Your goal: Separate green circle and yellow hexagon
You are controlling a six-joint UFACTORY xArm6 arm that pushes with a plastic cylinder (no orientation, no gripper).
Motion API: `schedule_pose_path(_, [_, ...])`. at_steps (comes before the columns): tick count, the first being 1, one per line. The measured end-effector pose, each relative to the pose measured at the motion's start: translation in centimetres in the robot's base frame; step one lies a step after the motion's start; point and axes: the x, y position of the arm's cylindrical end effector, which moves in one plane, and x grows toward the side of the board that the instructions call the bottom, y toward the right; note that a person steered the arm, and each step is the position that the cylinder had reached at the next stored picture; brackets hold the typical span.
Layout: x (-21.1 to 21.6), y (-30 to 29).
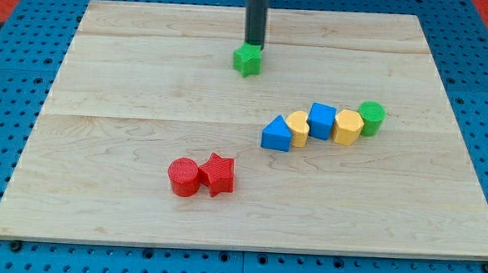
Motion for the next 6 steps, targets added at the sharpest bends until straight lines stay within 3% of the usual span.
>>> schedule_pose_path(1, [0.6,-1.1])
schedule_pose_path(2, [0.6,6.5])
schedule_pose_path(3, [2.1,17.6])
schedule_pose_path(4, [6.9,28.1])
schedule_pose_path(5, [12.0,26.1])
schedule_pose_path(6, [11.7,21.1])
